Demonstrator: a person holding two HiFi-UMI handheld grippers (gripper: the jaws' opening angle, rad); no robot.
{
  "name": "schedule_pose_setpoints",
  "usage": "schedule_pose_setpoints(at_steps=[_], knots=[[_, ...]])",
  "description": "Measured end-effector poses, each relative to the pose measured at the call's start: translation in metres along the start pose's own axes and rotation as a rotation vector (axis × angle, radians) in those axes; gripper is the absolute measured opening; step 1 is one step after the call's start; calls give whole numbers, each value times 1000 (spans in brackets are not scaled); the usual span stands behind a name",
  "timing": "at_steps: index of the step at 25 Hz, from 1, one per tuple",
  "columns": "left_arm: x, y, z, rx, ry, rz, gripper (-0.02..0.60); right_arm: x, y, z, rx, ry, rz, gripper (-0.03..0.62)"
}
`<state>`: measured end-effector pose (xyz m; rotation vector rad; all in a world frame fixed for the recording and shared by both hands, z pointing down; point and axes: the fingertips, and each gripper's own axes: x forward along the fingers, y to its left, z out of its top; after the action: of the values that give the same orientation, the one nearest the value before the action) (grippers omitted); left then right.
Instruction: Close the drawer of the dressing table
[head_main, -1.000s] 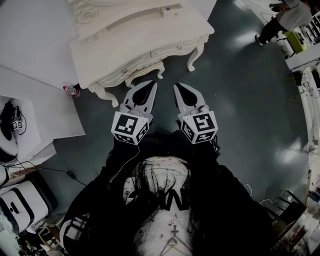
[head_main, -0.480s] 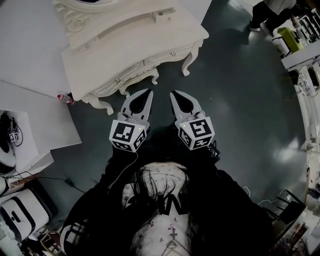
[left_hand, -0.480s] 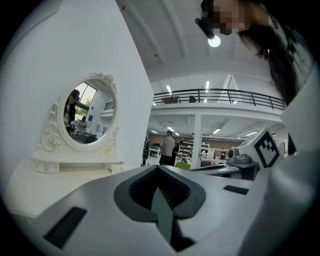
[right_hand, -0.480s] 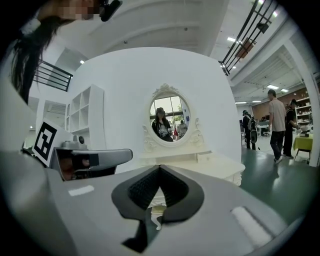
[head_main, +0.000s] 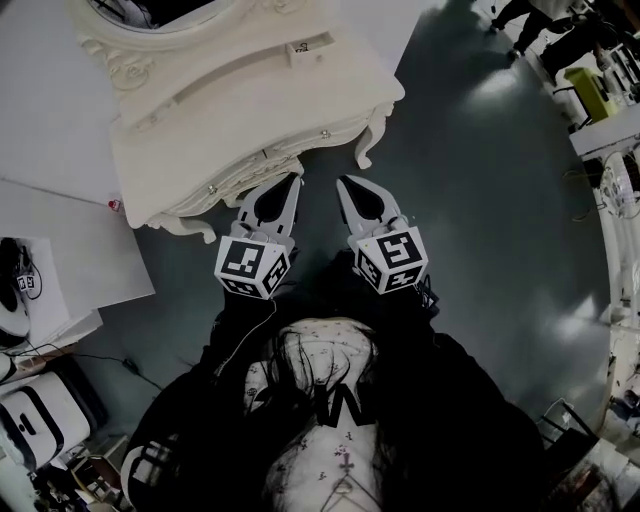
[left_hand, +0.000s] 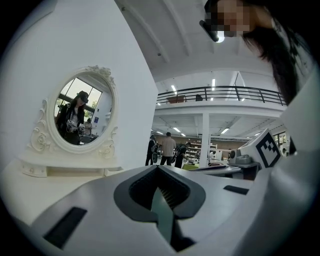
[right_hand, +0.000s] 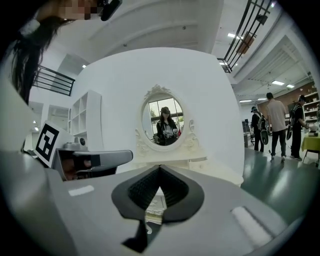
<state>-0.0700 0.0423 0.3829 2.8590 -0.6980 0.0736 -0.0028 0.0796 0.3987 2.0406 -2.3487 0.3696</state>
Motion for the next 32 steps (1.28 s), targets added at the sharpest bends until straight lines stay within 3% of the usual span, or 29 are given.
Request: schedule_pose_setpoints(at_steps=[11,24,32], knots=[[82,-24,4,17,1,54,0,13,-90,13,2,-4,58,9],[108,0,-6,-4,40,108,0,51,-103,2,34,38,124,9],[149,42,-10,-12,65,76,0,101,-126,1,35,62,93,9]])
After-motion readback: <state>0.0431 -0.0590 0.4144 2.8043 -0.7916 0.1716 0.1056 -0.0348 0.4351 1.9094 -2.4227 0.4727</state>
